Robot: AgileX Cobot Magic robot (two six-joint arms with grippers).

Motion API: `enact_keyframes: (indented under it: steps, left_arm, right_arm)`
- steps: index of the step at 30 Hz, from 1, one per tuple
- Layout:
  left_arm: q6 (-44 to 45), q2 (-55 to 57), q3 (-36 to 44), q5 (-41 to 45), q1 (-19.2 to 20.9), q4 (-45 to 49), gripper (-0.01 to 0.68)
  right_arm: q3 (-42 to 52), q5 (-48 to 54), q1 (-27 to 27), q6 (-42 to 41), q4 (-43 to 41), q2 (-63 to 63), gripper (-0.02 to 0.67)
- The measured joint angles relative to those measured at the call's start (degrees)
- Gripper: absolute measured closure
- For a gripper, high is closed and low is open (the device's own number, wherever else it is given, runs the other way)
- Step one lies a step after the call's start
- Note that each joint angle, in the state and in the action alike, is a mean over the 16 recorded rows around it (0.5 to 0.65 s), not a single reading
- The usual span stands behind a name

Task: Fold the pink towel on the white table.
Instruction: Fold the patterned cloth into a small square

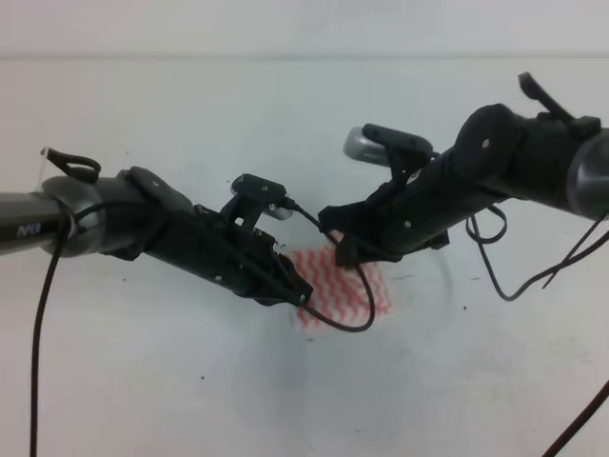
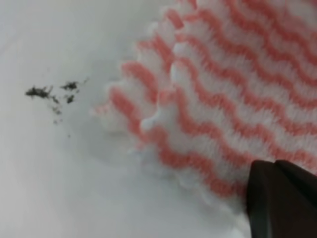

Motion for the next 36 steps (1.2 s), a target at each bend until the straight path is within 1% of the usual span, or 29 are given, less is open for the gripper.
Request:
enact_keyframes:
  steps: [8,21,36]
  left_arm:
    - [0.2,0.0,0.0,0.0,0.0,-0.3,0.68]
    - [1.8,-2.1,0.0,0.7,0.6,-0.3,0.679]
    - [8.6,-2.7,0.0,1.1,1.7,-4.4,0.679]
  right_arm:
    - [0.0,-0.4,1.1,0.0,0.2,1.5,0.664]
    - [0.0,-0.8,1.2,-0.2,0.2,2.7,0.664]
    - [0.0,-1.3,1.2,-0.3,0.2,2.7,0.664]
